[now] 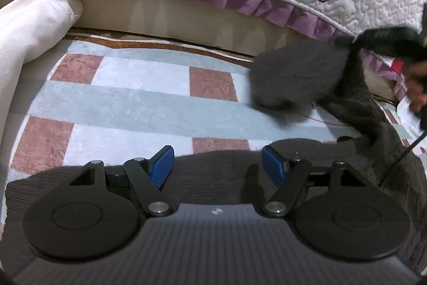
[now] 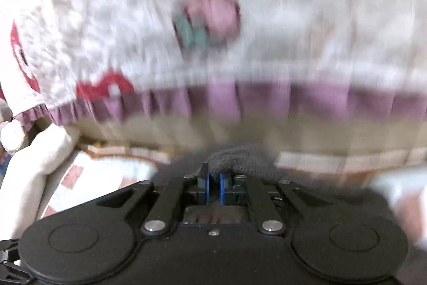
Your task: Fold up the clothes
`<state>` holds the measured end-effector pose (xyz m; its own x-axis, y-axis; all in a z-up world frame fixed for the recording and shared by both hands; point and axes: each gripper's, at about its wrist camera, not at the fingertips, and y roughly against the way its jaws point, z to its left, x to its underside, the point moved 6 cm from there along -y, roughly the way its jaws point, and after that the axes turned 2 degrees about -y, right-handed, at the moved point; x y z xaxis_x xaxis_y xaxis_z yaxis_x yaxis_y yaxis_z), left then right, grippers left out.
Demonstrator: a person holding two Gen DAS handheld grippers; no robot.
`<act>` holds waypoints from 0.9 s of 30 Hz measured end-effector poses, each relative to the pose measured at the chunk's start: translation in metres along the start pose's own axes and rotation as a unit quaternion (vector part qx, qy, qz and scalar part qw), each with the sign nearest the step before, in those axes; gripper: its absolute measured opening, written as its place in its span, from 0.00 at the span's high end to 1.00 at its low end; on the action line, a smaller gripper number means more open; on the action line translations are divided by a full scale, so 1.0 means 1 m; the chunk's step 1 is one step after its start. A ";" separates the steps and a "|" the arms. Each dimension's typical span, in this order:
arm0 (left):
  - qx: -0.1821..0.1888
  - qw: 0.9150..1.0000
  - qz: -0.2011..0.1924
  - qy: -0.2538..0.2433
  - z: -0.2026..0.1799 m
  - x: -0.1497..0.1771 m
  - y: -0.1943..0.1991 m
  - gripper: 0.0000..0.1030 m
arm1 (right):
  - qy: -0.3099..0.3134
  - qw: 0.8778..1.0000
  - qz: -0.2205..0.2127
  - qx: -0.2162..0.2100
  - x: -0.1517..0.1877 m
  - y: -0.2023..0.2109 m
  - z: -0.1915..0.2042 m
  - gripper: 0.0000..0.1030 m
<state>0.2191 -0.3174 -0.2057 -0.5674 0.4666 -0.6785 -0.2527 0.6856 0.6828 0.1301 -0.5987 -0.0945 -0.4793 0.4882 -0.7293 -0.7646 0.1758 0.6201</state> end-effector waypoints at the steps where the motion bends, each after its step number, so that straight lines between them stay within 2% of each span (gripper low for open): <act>1: -0.003 1.000 0.000 0.000 0.000 0.000 0.000 0.30 | 0.013 1.000 -0.016 0.003 -0.014 0.008 0.001 0.91; 9: -0.040 0.999 0.000 -0.007 0.007 0.002 0.001 0.30 | 0.085 0.992 -0.088 -0.024 -0.078 0.065 0.019 0.91; 11: -0.049 0.999 0.000 0.003 0.013 0.000 0.000 0.30 | 0.077 0.989 -0.117 -0.051 -0.083 0.078 0.017 0.91; 14: -0.081 0.997 0.010 0.005 0.023 -0.001 0.001 0.30 | 0.078 0.993 -0.091 -0.019 -0.084 0.055 0.005 0.89; 15: -0.093 0.995 0.018 0.005 0.027 -0.001 0.003 0.30 | 0.096 0.993 -0.065 0.020 -0.079 0.041 0.002 0.84; 16: -0.106 0.994 0.026 0.004 0.032 -0.001 0.005 0.30 | 0.113 0.992 -0.031 0.055 -0.069 0.024 0.000 0.72; 17: -0.118 0.992 0.033 0.005 0.037 -0.001 0.009 0.30 | 0.125 0.989 -0.009 0.074 -0.059 0.015 0.000 0.70; 18: -0.130 0.991 0.039 0.009 0.043 0.000 0.014 0.30 | 0.118 0.990 -0.007 0.071 -0.051 0.016 -0.001 0.68; 19: -0.139 0.989 0.045 0.013 0.049 0.000 0.020 0.30 | 0.112 0.991 -0.004 0.069 -0.042 0.018 -0.002 0.56; 21: -0.152 0.987 0.051 0.030 0.062 0.002 0.033 0.30 | 0.097 0.993 0.002 0.064 -0.025 0.020 -0.004 0.43; 23: -0.159 0.984 0.057 0.062 0.079 0.007 0.046 0.27 | 0.064 0.995 0.041 0.063 0.001 0.026 -0.020 0.43; 27: -0.158 0.979 0.063 0.112 0.103 0.023 0.060 0.26 | 0.023 0.986 0.122 0.113 0.066 0.040 -0.063 0.43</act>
<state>0.2716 -0.2080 -0.2078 -0.7582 0.3789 -0.5307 -0.3786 0.4068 0.8314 0.0407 -0.6130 -0.1356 -0.6604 0.5010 -0.5593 -0.5113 0.2454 0.8236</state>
